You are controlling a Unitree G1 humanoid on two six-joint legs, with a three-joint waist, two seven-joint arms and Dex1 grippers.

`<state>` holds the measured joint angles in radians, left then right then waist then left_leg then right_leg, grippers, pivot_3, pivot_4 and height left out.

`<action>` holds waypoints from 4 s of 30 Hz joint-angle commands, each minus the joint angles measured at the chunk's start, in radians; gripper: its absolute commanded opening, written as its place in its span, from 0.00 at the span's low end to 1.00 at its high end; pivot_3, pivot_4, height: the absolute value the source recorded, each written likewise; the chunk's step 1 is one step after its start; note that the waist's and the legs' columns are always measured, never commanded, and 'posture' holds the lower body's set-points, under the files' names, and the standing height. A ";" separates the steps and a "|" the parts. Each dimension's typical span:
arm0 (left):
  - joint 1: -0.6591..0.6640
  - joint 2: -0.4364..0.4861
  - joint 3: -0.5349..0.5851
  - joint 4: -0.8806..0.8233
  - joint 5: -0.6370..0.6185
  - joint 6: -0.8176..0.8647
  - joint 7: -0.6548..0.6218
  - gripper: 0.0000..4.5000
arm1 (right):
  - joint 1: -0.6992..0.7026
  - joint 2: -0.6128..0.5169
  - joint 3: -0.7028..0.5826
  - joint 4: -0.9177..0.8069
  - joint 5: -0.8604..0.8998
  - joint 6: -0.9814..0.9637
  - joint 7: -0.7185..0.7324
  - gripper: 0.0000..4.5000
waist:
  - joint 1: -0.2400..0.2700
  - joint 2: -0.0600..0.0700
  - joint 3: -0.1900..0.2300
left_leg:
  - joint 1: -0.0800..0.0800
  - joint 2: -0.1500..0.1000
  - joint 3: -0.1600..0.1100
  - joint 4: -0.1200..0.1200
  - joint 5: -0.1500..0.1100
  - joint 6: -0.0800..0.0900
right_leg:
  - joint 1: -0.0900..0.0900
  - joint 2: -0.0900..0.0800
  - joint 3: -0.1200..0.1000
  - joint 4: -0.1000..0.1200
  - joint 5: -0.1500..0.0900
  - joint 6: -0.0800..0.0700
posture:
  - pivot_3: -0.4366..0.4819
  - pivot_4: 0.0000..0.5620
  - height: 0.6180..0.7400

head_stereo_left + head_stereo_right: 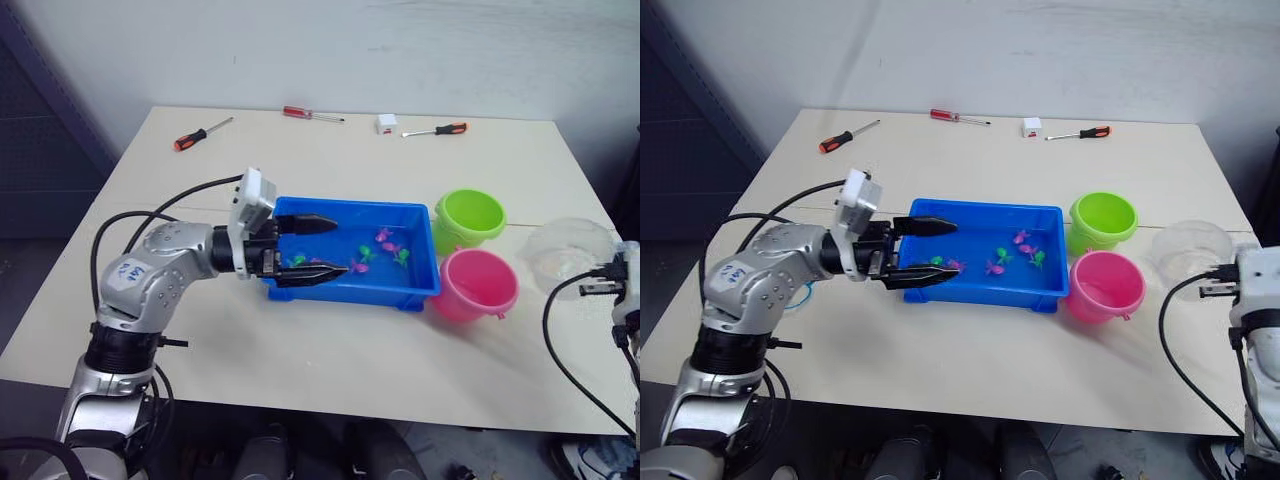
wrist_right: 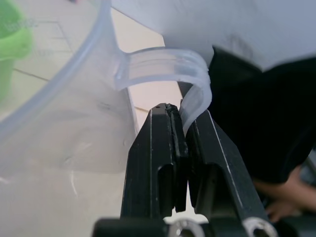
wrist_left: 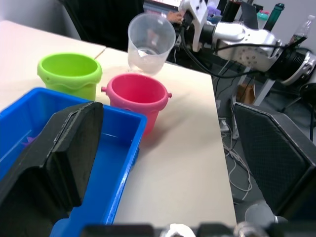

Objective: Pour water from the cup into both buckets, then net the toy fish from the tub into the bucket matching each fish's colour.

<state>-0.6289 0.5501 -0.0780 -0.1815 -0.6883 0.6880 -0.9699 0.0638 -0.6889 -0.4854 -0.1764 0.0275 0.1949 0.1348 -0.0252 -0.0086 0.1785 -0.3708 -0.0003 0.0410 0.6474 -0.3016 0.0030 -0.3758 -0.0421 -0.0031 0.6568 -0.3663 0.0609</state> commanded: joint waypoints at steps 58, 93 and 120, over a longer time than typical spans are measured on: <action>-0.116 -0.143 0.056 0.123 0.141 -0.062 0.183 1.00 | -0.609 -0.073 0.150 0.467 -0.101 0.087 0.042 0.01 | -0.002 0.000 0.000 | 0.000 -0.001 0.000 0.000 0.003 0.001 | -0.001 -0.002 0.000 0.002 0.000 0.000 | 0.48 0.27 1.00; -0.093 -0.143 0.054 0.099 0.150 -0.079 0.190 1.00 | -0.979 -0.320 0.746 0.872 -0.781 -0.516 -0.205 0.01 | -0.006 0.000 0.000 | -0.001 -0.001 0.003 0.001 0.003 0.001 | -0.003 -0.002 0.001 0.003 0.000 0.000 | 0.48 0.27 1.00; -0.091 -0.061 0.071 -0.018 -0.097 0.074 -0.086 1.00 | -0.155 0.306 -0.335 -0.004 0.364 0.410 -0.109 0.01 | -0.004 0.000 0.000 | 0.001 -0.001 -0.001 -0.001 0.004 0.000 | 0.000 -0.001 0.000 0.004 0.000 0.000 | 0.48 0.27 1.00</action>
<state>-0.6982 0.4864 -0.0138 -0.1815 -0.7719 0.7690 -1.0497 -0.1018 -0.3777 -0.7938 -0.1205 0.3835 0.6337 0.0419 -0.0290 -0.0084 0.1785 -0.3700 -0.0012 0.0403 0.6466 -0.2975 0.0024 -0.3763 -0.0428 -0.0035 0.6605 -0.3660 0.0613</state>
